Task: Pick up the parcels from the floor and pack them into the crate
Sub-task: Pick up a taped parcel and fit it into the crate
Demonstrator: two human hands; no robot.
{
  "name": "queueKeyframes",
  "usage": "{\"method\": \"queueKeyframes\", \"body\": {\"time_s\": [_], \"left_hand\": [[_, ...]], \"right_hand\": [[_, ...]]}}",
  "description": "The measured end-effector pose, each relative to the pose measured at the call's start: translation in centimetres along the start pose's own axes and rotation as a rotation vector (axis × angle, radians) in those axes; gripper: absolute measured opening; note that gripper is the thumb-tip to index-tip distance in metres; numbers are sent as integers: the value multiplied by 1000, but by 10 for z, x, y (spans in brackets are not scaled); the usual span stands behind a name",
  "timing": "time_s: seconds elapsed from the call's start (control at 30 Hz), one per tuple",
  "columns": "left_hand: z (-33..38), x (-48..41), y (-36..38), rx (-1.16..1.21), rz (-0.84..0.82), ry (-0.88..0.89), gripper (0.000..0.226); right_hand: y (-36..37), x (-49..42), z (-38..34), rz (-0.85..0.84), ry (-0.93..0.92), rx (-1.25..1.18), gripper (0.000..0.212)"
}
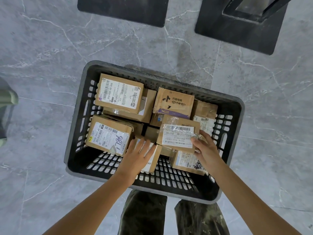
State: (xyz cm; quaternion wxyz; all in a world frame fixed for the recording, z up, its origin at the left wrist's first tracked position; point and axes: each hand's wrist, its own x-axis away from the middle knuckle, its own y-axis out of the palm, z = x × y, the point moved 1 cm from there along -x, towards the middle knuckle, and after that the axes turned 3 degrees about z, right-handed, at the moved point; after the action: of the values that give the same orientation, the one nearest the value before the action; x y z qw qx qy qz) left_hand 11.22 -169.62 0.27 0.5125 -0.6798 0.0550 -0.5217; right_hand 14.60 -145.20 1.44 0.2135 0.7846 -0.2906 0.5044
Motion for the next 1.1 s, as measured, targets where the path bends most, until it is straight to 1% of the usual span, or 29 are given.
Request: {"method": "queueKeyframes", "body": {"time_s": [0.07,0.13,0.2,0.27,0.3,0.33,0.4,0.43,0.47,0.5,0.53,0.6,0.67,0.77,0.9,0.93,1.0,1.07,1.1], "left_hand": [[2,1,6,38,8,4,112],[5,2,1,60,21,1,112],[5,5,-3,64,16,18,114],[2,5,4,109,6,2,110],[2,6,4,95,-2,-14,114],[2,7,2,89,-19,-26,119],[4,8,7,146,4,-48,123],[5,7,9,160,26,-64,121],[5,8,7,179,20,-68,119],[6,8,3,179,35,-73,117],[7,8,2,178,40,-74,116],[8,6,5,188,30,-83,111],[7,6,6,172,9,-96,121],[7,6,9,180,90,-71,128],[4,11,11,175,135,-48,128],[3,12,11,189,130,-53,128],[4,12,11,211,129,-56,128],[5,12,10,221,125,-56,130],[5,12,9,224,126,-57,131]], "right_hand": [[3,2,3,-7,0,-27,51],[11,2,6,-14,-4,-37,49],[21,2,7,-26,-11,-21,48],[28,-1,10,-29,-18,-8,50],[29,-1,12,-28,-29,22,50],[30,-1,15,-22,-67,119,51],[31,1,14,-13,-229,510,53],[33,0,12,-24,-305,705,58],[36,0,9,-57,-363,833,66],[40,-1,6,-97,-393,885,74],[43,-2,5,-123,-399,887,78],[48,-6,5,-115,-402,861,79],[49,-8,8,-92,-399,834,80],[48,-11,11,-110,-349,777,83],[55,-14,16,-112,-371,835,97],[56,-16,16,-126,-353,852,95],[58,-24,14,-161,-259,908,77],[59,-33,13,-147,-171,940,62],[60,-36,15,-135,-150,919,60]]}}
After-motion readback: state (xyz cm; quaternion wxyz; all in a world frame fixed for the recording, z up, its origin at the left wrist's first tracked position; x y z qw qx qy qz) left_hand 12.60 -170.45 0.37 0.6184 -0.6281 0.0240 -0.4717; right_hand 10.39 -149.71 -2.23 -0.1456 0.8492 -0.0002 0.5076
